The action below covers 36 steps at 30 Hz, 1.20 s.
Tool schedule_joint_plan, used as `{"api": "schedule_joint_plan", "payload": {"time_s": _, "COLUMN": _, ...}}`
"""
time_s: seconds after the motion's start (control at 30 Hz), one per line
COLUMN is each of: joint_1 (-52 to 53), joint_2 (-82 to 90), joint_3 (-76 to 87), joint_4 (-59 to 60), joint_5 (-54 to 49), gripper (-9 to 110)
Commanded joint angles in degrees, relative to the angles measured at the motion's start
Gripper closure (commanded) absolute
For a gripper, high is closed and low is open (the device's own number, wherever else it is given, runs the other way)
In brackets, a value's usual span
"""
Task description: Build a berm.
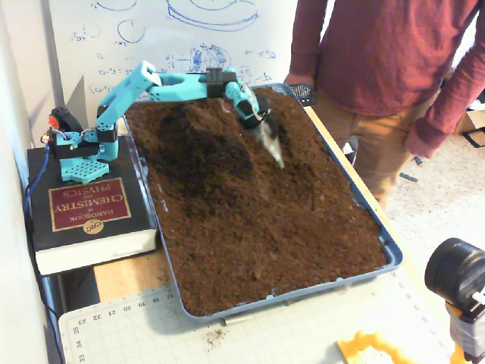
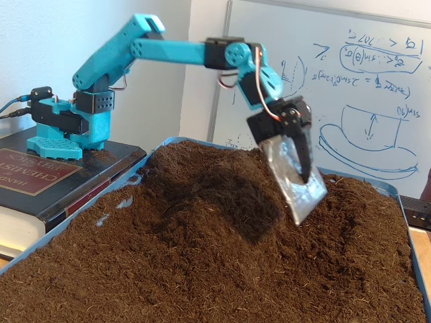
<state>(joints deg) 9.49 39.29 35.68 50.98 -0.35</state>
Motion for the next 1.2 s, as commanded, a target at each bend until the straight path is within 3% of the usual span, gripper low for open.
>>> {"api": "schedule_joint_plan", "payload": {"time_s": 0.0, "joint_1": -3.2, "joint_2": -5.6, "joint_3": -17.1, "joint_4": 0.2, "joint_5": 3.8, "gripper": 101}}
{"api": "schedule_joint_plan", "payload": {"time_s": 0.3, "joint_1": -7.0, "joint_2": -29.3, "joint_3": -38.8, "joint_4": 0.2, "joint_5": 4.2, "gripper": 101}}
{"api": "schedule_joint_plan", "payload": {"time_s": 0.57, "joint_1": -8.0, "joint_2": -39.3, "joint_3": -43.0, "joint_4": 0.3, "joint_5": 3.3, "gripper": 101}}
{"api": "schedule_joint_plan", "payload": {"time_s": 0.8, "joint_1": -8.0, "joint_2": -36.6, "joint_3": -35.0, "joint_4": 1.1, "joint_5": 3.3, "gripper": 101}}
{"api": "schedule_joint_plan", "payload": {"time_s": 1.17, "joint_1": -8.8, "joint_2": -17.2, "joint_3": -6.0, "joint_4": 1.1, "joint_5": 3.3, "gripper": 101}}
